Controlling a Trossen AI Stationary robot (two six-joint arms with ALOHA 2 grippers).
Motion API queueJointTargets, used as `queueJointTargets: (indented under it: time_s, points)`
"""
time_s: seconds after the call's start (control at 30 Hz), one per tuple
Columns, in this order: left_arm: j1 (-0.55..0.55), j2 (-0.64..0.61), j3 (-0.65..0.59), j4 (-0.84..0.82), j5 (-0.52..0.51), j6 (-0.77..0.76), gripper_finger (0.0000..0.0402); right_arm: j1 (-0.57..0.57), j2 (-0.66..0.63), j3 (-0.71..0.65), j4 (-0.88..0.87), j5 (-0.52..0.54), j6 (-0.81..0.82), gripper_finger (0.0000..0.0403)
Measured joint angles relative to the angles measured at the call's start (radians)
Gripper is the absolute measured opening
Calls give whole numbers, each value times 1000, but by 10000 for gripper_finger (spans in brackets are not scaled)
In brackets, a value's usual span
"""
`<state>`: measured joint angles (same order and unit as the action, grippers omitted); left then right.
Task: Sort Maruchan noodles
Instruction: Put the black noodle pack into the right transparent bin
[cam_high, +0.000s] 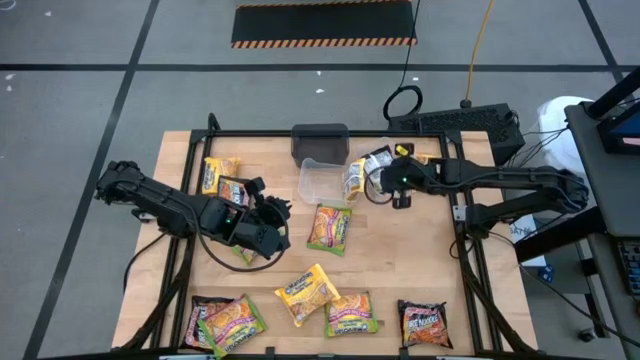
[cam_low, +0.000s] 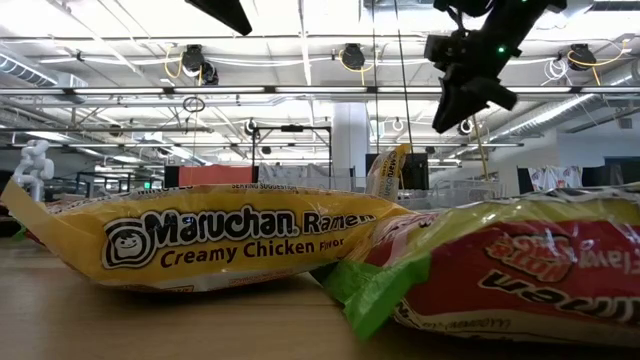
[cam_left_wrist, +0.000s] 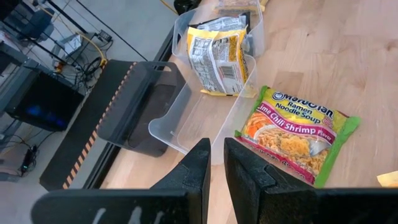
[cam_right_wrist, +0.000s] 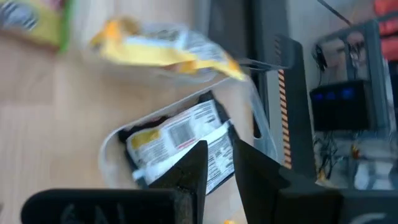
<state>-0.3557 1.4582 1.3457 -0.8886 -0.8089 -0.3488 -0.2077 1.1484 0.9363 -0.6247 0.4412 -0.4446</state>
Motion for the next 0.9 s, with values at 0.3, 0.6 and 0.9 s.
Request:
queueJointTargets:
  time_s: [0.3, 0.6, 0.9]
  points:
    - [2, 0, 0, 0, 0, 12, 53, -168, 23, 60, 23, -160, 91, 70]
    - [21, 0, 0, 0, 0, 14, 53, -303, 147, 125, 18, -303, 168, 70]
    - [50, 0, 0, 0, 0, 13, 53, -377, 297, 174, 1, -331, 256, 70]
